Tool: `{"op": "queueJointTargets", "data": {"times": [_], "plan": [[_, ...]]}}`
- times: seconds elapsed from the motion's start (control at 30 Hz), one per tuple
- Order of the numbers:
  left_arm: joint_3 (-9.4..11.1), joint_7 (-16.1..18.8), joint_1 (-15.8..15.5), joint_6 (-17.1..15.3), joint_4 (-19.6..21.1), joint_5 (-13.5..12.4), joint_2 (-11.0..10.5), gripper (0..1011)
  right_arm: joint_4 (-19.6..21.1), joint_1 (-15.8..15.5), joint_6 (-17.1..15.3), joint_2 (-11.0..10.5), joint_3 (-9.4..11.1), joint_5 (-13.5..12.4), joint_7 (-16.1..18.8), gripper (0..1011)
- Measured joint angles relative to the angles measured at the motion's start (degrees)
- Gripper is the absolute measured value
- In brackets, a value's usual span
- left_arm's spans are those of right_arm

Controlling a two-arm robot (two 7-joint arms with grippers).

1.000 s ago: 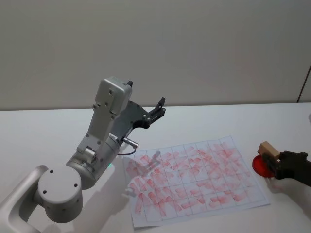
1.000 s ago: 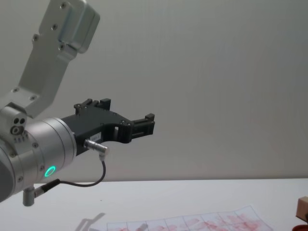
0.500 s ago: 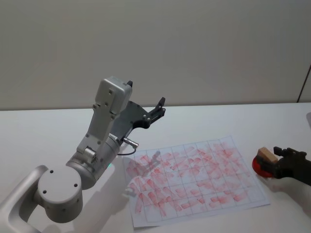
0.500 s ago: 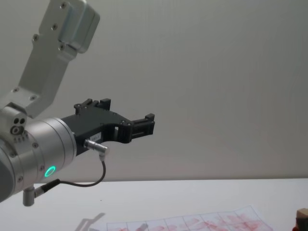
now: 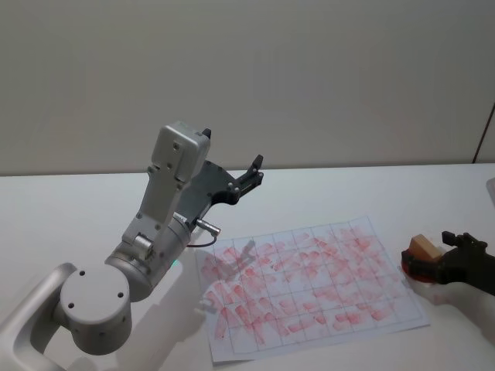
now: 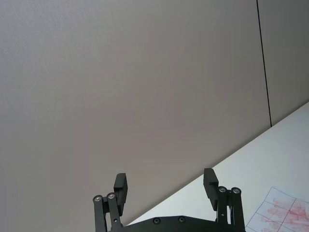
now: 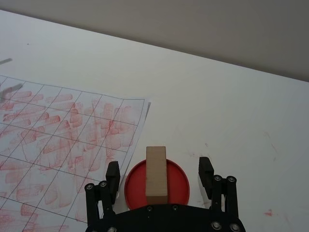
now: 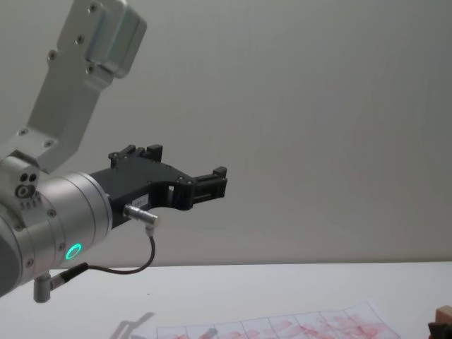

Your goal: Use the one hand to pick up the stamp and affix it onto the A4 paper.

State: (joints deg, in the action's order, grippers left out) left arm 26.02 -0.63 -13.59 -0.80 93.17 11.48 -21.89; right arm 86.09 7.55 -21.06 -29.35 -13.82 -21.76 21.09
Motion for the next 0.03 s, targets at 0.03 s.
{"op": "queueJointTargets", "data": {"times": [0.03], "plan": [[0.0, 0.0, 0.0, 0.0, 0.0, 0.0, 0.0, 1001, 0.0, 0.0, 0.0, 0.0, 0.0, 0.0, 0.0, 1001]]}}
